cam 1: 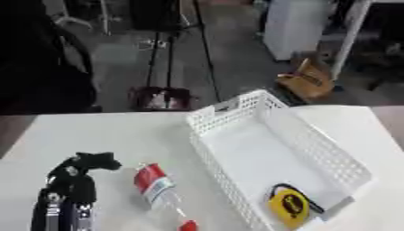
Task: Pick up objects on the table and place them in the box.
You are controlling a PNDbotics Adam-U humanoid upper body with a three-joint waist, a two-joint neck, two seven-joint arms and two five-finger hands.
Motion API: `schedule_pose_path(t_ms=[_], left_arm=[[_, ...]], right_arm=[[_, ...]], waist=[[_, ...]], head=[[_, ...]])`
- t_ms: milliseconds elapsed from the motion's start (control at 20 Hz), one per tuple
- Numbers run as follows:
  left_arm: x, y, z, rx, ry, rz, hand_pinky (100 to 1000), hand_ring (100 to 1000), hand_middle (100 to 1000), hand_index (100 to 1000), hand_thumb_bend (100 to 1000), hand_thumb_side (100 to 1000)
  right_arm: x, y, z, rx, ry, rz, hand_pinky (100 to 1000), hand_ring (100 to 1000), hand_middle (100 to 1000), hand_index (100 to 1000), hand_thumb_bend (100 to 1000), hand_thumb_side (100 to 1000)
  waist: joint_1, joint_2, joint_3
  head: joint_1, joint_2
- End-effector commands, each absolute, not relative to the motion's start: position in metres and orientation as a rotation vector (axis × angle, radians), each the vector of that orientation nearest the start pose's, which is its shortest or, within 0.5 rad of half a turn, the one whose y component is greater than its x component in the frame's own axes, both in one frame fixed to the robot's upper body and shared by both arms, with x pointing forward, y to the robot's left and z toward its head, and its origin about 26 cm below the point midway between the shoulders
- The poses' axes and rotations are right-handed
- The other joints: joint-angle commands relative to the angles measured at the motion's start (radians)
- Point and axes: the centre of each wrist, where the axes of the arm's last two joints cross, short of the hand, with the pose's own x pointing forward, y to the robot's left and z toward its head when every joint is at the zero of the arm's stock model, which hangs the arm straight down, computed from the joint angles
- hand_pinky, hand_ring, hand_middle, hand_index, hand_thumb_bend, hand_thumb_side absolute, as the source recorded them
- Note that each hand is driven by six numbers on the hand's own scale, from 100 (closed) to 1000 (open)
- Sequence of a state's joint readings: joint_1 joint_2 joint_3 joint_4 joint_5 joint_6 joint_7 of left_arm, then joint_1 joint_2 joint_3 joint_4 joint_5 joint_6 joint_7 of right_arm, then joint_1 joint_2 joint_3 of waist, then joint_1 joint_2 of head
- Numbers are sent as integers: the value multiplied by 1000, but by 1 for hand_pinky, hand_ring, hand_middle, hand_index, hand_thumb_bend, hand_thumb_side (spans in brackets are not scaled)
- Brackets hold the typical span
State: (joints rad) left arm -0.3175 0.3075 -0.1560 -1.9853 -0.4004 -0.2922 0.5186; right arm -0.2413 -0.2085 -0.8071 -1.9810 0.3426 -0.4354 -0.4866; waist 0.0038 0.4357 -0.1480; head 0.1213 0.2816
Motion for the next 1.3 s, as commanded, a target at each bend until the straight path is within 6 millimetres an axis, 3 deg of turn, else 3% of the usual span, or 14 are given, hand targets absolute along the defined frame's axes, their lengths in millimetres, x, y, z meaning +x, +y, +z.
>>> schedule_pose_path(t_ms=[50,800,900,950,1100,1200,1300], left_arm=[[298,217,193,-673,3432,165,710,573,533,716,100,904],[298,216,194,-665,3432,176,707,574,534,718,100,902],[298,218,195,-682,3424,187,707,580,549,744,100,885],[299,222,197,-707,3408,221,727,614,613,817,100,823],[302,251,229,-1055,3165,746,809,749,754,937,100,764],[302,263,249,-1267,2975,1041,819,764,771,949,100,763],[300,273,267,-1401,2752,1335,871,844,859,1000,100,827]], right_arm=[[221,-441,202,1731,2765,585,736,555,559,677,100,956],[220,-441,203,1702,2742,618,731,547,553,672,100,929],[220,-442,203,1702,2742,619,731,546,552,672,100,927],[220,-442,203,1702,2741,617,730,546,552,672,100,922],[219,-443,205,1708,2740,602,731,546,551,671,100,908],[220,-443,206,1711,2744,593,731,545,551,671,100,906],[219,-443,207,1715,2744,582,730,545,551,671,100,898]], waist=[[-4,-15,1],[-5,-14,0],[-5,-16,-2],[-4,-18,-2],[6,-38,3],[11,-46,4],[17,-57,3]], head=[[-8,15],[-14,17],[-15,17],[-17,19],[-25,38],[-28,44],[-34,58]])
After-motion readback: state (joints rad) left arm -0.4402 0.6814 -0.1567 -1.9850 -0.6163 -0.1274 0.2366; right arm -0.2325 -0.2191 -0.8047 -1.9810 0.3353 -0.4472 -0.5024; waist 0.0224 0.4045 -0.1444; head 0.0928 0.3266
